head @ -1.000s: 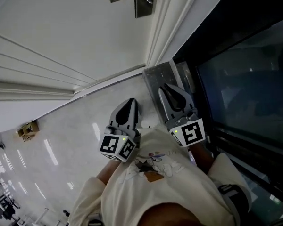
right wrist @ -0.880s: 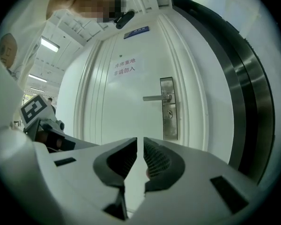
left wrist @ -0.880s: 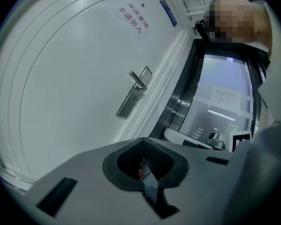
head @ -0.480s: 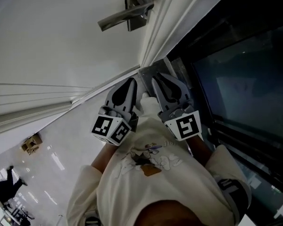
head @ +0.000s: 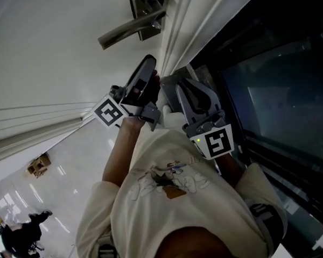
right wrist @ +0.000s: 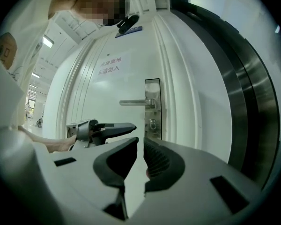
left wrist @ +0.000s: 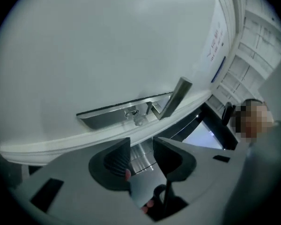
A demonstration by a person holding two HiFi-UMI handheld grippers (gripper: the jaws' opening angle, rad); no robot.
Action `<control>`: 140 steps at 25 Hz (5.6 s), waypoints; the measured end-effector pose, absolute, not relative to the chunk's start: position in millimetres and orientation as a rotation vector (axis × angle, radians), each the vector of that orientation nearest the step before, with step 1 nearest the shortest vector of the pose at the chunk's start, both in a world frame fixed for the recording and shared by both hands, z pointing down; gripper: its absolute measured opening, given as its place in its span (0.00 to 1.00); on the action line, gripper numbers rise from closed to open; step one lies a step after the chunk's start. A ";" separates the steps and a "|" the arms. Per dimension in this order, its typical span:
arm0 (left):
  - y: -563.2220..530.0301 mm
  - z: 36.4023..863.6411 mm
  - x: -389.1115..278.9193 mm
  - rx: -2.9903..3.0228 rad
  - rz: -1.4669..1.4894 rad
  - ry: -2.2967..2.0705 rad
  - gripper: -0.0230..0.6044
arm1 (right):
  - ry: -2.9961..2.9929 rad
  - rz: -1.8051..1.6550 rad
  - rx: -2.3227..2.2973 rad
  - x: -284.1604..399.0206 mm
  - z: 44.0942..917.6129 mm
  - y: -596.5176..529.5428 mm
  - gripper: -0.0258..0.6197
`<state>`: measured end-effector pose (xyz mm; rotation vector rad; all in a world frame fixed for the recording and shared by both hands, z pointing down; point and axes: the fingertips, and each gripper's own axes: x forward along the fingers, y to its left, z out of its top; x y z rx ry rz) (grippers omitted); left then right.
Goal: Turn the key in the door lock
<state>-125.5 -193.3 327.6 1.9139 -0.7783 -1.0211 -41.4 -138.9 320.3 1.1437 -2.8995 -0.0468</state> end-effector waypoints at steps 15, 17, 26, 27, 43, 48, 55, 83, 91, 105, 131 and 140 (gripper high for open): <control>-249.5 313.2 -122.4 1.740 -1.191 -0.402 0.43 | -2.901 -0.018 1.223 -17.6 316.2 -155.5 0.11; -253.9 312.9 -123.8 1.716 -1.206 -0.358 0.44 | -2.899 -0.014 1.236 -14.9 316.6 -156.8 0.11; -271.4 309.3 -121.8 1.668 -1.259 -0.261 0.44 | -2.898 0.014 1.259 -10.2 317.2 -162.2 0.11; -272.3 307.6 -122.4 1.662 -1.270 -0.252 0.44 | -2.899 0.014 1.261 -11.0 316.5 -161.7 0.11; -274.2 296.4 -118.2 1.760 -1.212 -0.449 0.25 | -2.896 0.034 1.286 -7.5 321.1 -162.3 0.11; -274.3 295.1 -117.9 1.827 -1.100 -0.654 0.25 | -2.881 0.046 1.278 -8.4 323.3 -160.1 0.11; -272.7 290.6 -114.9 1.937 -0.877 -1.047 0.25 | -2.894 0.050 1.276 -7.7 321.5 -155.5 0.11; -271.2 295.7 -113.9 2.182 0.128 -2.021 0.25 | -2.937 0.143 1.303 9.7 328.0 -156.3 0.11; -252.6 307.5 -107.1 2.203 0.102 -1.950 0.30 | -2.936 0.120 1.301 11.3 324.3 -155.9 0.11; -179.5 296.0 -123.0 2.199 0.072 -2.056 0.06 | -2.996 -0.069 1.262 -12.3 286.7 -168.1 0.08; -130.3 330.0 -141.7 2.118 0.085 -2.080 0.05 | -2.891 0.029 1.091 -67.2 319.5 -164.3 0.05; -132.3 332.1 -139.7 2.125 0.110 -2.069 0.05 | -2.883 0.023 1.074 -72.6 319.6 -169.3 0.05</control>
